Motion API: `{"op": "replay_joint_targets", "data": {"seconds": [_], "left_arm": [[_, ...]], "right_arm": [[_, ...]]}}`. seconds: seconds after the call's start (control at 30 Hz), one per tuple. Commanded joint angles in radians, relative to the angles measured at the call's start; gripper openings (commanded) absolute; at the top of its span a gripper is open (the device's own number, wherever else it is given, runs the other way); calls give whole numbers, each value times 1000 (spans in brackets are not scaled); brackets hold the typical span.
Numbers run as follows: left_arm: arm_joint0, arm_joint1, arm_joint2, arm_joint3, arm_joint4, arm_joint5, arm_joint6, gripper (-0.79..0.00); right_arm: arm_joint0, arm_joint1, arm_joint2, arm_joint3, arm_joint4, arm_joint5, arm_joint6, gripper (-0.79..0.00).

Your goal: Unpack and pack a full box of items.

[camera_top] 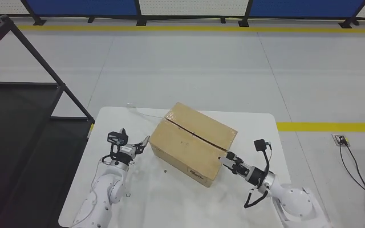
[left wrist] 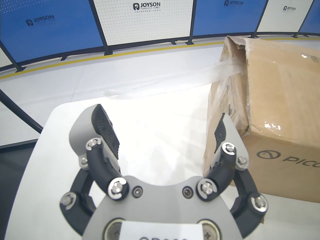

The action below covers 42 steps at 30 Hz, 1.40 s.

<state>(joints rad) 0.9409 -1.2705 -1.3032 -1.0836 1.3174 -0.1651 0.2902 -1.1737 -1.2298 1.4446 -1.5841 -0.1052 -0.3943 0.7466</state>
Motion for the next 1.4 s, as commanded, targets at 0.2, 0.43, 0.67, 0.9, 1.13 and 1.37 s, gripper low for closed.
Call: {"op": "replay_joint_targets", "data": {"seconds": [0.2, 0.43, 0.67, 0.9, 1.13, 1.37], "left_arm": [[13, 1, 3, -15, 16, -27, 19, 0], [24, 1, 6, -30, 22, -39, 24, 0], [28, 2, -9, -27, 14, -19, 32, 0], [23, 3, -41, -11, -24, -1, 33, 0], [36, 8, -67, -24, -44, -13, 32, 0], [46, 11, -84, -37, -53, -12, 27, 0]], "right_arm": [[11, 6, -15, 11, 29, -16, 13, -9], [15, 11, -20, 13, 13, -37, -8, -37], [9, 15, -31, 4, -7, -45, -41, -108], [12, 18, -47, 9, -45, -36, -73, -397], [11, 19, -63, 7, -97, -14, -120, -397], [8, 21, -80, 4, -139, 0, -154, -613]]}}
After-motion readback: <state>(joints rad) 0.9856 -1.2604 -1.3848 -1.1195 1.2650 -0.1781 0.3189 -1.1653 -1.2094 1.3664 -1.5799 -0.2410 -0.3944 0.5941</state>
